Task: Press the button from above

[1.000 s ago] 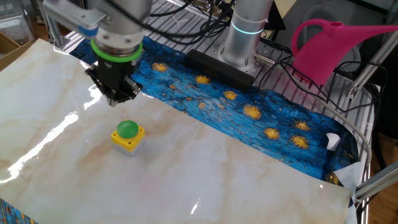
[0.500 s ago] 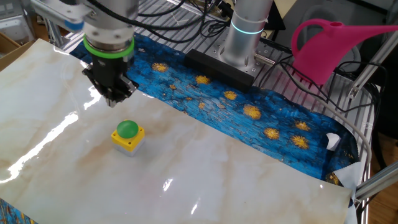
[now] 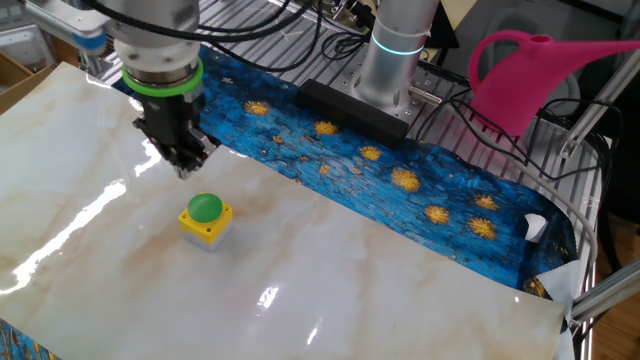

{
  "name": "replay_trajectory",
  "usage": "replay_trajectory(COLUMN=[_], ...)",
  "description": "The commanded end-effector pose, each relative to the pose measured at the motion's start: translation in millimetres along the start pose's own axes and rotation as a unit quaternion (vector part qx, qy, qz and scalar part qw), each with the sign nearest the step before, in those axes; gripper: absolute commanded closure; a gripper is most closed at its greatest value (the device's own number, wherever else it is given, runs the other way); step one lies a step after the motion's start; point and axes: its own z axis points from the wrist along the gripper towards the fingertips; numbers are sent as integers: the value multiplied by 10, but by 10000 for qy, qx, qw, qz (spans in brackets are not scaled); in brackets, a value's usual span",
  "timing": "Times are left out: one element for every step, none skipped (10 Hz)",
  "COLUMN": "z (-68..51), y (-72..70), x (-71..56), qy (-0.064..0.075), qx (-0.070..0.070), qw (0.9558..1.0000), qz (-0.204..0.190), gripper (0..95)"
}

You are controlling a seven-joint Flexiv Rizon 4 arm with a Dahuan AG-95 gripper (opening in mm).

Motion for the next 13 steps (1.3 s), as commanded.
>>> replay_trajectory(z=[14,34,72,117,144,162,201,240,271,301,316,330,379], y=[-4,-10,-18,-28,-36,-43,-56,-65,-73,-81,-83,-87,-94], x=[-16,-25,-44,-64,-75,-83,-98,-112,-123,-132,-138,-141,-152], qy=[18,17,3,-21,-23,-42,-31,-38,-46,-63,-81,-74,-67], qx=[457,521,530,535,539,542,555,549,538,471,459,440,302], qw=[9979,9973,9971,9969,9970,9969,9969,9970,9972,9979,9979,9981,9992], qz=[-458,-516,-551,-574,-559,-562,-562,-540,-509,-447,-440,-417,-259], gripper=[950,950,950,950,950,950,950,950,950,950,950,950,950])
